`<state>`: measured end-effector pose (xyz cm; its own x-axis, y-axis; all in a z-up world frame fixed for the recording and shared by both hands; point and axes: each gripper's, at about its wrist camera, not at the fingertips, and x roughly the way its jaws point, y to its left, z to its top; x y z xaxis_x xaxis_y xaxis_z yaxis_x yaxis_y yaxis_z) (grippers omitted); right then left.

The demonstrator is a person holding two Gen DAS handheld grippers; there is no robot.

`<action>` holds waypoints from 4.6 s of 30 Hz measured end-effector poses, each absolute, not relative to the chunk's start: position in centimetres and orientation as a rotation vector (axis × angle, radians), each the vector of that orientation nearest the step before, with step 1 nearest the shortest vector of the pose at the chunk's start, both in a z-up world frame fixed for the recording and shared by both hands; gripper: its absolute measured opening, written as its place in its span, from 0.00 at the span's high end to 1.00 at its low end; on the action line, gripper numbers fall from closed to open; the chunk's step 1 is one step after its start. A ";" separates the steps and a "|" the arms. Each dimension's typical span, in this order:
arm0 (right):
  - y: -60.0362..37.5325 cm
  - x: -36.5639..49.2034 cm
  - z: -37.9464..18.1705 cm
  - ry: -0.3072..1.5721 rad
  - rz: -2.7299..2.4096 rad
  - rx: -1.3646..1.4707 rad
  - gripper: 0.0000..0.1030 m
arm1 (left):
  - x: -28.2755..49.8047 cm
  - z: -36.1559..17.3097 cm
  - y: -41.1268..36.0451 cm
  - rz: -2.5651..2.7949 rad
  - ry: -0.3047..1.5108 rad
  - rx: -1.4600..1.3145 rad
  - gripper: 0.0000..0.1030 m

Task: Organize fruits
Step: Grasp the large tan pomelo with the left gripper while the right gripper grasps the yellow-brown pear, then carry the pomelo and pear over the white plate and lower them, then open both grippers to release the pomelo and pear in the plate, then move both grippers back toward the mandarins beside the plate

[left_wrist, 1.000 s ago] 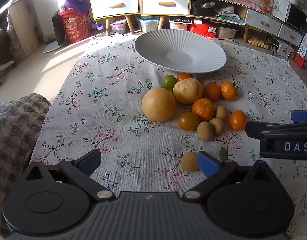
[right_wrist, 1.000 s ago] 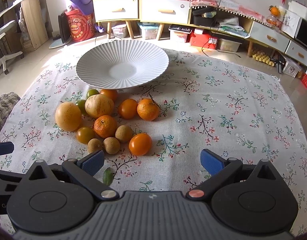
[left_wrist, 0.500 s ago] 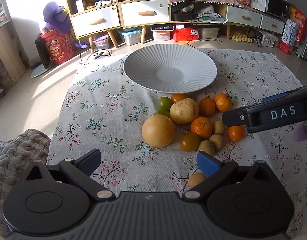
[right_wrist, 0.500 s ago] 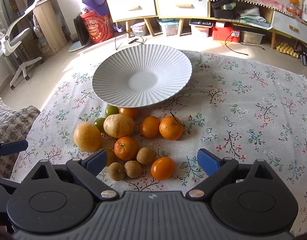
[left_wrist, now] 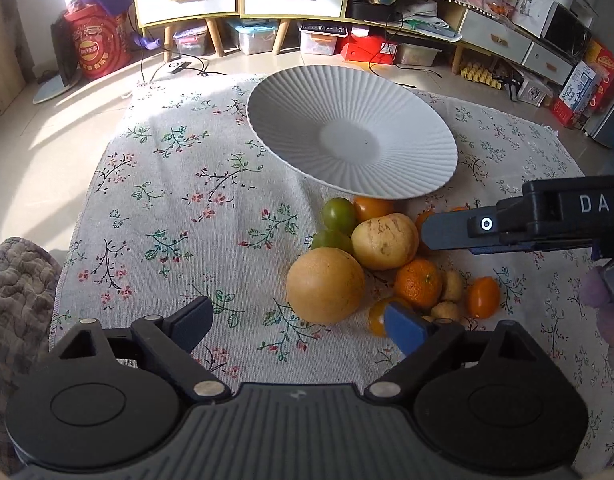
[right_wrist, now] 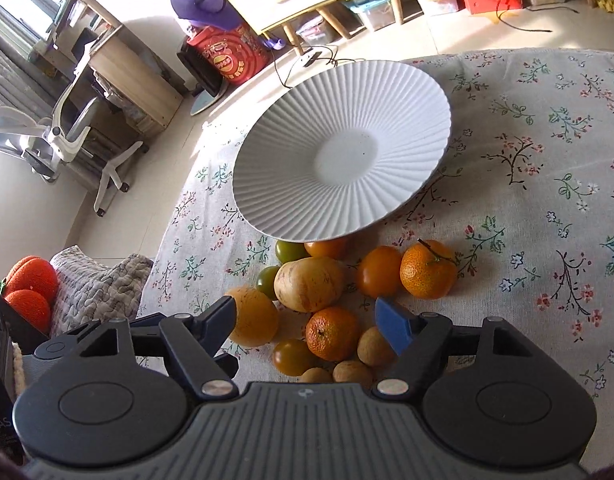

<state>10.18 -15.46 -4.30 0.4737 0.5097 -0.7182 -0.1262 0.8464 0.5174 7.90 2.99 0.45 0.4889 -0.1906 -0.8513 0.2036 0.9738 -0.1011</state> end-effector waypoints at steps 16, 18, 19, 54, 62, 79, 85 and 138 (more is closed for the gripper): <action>-14.9 12.2 -6.7 1.077 0.389 0.593 0.50 | 10.9 -1.3 2.6 -0.300 1.082 -0.125 0.53; -14.9 12.2 -6.7 1.076 0.391 0.588 0.50 | 10.8 -1.4 2.6 -0.297 1.082 -0.118 0.53; -15.0 12.4 -6.9 1.074 0.391 0.586 0.50 | 10.8 -1.5 2.6 -0.298 1.082 -0.118 0.53; -15.5 11.3 -3.8 0.970 0.370 0.560 0.55 | 10.2 1.9 3.5 -0.330 0.964 -0.139 0.63; -17.2 11.8 -3.2 0.873 0.285 0.572 0.55 | 11.3 2.7 1.8 -0.348 0.861 -0.125 0.63; -17.1 16.5 -3.1 0.770 0.246 0.402 0.55 | 16.9 -0.4 -1.6 -0.436 0.709 0.029 0.63; -16.7 18.3 -4.0 0.761 0.241 0.368 0.55 | 18.0 -1.4 -2.1 -0.450 0.700 0.059 0.63; -17.2 10.8 -1.2 0.680 0.125 0.186 0.00 | 12.3 1.5 -0.8 -0.352 0.765 0.089 0.10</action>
